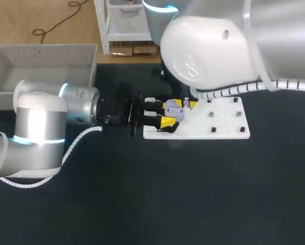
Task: Pick up each earbud case from the left stands, insert the matching earbuds, close the lid, and place the case in the box.
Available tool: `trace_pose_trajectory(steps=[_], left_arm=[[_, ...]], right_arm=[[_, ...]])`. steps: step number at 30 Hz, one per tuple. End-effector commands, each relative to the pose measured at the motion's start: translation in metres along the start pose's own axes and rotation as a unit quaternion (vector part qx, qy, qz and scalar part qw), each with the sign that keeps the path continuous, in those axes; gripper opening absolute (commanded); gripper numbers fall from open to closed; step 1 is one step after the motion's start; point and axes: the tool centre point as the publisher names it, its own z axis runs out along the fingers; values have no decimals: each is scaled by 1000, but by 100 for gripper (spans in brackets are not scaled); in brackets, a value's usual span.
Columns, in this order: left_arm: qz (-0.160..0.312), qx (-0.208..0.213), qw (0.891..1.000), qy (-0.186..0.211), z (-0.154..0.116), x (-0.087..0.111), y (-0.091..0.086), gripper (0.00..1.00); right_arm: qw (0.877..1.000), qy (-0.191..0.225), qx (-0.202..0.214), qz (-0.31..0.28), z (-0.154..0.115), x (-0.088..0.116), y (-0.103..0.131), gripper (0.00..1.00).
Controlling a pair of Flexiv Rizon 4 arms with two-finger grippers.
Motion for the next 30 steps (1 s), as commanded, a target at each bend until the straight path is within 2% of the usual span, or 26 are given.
trace_pose_trajectory(steps=[1,7,10,17,30], left_arm=[[0,0,1000,1,0,0,0,0],[0,0,1000,1,0,0,0,0],[0,0,1000,1,0,0,0,0],[0,0,1000,1,0,0,0,0],[0,0,1000,1,0,0,0,0]], right_arm=[[1000,0,0,0,0,0,-1,0],[1000,3,2,5,-1,-1,5,0],[999,-9,19,46,-4,-4,7,0],[993,-5,23,117,-5,-6,12,0],[991,-4,24,133,-5,-5,16,0]])
